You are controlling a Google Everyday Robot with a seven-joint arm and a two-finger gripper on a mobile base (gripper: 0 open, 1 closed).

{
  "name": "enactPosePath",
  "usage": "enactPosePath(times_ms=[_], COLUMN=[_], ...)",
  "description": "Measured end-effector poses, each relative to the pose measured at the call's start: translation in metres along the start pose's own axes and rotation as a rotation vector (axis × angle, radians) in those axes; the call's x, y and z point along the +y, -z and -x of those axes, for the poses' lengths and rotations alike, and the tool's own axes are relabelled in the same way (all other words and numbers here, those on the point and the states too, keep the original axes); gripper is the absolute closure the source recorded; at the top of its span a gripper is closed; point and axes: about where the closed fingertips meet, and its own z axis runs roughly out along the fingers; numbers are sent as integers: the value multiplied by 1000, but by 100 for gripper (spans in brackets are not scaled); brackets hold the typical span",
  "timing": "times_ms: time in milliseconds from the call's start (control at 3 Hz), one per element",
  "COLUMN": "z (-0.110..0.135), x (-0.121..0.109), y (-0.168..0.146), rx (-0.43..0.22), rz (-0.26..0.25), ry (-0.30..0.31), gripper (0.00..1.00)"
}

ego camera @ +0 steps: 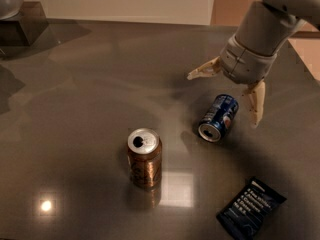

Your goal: Place pepsi can upright

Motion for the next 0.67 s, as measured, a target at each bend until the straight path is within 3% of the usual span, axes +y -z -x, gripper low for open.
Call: enactPosePath(times_ms=[667], z=[3], x=[3], y=[-15], rx=[-8], rz=[68], ry=[153], gripper=[0])
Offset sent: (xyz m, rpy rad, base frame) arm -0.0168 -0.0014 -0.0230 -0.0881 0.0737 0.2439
